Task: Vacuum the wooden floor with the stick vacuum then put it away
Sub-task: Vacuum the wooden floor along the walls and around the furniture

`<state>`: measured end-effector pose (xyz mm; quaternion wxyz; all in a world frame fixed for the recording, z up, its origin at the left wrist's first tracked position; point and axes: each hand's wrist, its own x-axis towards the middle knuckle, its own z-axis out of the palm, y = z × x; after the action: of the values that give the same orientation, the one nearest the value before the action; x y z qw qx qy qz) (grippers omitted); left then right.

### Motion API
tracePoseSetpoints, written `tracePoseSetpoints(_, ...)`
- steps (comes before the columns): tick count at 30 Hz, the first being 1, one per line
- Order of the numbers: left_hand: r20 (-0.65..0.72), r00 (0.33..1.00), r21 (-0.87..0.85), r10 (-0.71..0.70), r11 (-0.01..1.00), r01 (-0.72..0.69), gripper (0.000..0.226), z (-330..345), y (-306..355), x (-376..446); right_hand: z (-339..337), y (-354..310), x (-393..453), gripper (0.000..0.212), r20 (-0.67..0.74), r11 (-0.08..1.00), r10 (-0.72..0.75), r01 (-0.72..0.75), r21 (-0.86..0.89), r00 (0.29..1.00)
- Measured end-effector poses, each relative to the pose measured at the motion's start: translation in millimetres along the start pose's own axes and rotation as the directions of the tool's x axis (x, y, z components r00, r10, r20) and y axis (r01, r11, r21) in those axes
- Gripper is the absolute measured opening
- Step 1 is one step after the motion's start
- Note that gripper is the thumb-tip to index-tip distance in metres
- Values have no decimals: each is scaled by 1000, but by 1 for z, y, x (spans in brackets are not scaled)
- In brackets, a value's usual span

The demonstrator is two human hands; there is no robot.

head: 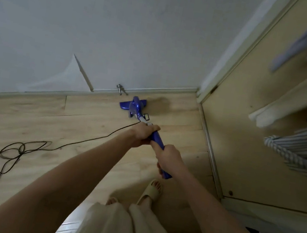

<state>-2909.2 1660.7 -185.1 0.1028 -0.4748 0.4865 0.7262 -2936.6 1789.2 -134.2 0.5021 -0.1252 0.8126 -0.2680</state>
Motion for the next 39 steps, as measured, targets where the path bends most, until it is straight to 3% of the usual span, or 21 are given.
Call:
tracePoseSetpoints(5,43,999,25,10,1000,-11,17,22,3,-24,-14,5,-37,39,-71,1000,15,-15,5,997)
tracePoseSetpoints(11,136,990,141,-24,990,4,14,35,-7,-45,0,20,-74,40,-165,990,66,-44,133,984)
tracePoseSetpoints(21,286,955,266,-80,964,2,27,-15,-25,-43,70,8,-81,41,-227,948,126,-50,313,966)
tracePoseSetpoints(28,220,975,213,-42,977,-6,32,-24,-32,-17,71,13,-48,44,-183,976,67,-27,214,981)
tracePoseSetpoints(35,186,982,125,-22,992,-2,22,10,-18,21,23,34,-1,44,-112,989,37,-21,144,993)
tracePoseSetpoints(39,138,990,97,-18,995,5,28,33,-2,43,-13,40,23,41,-93,995,11,-2,98,996)
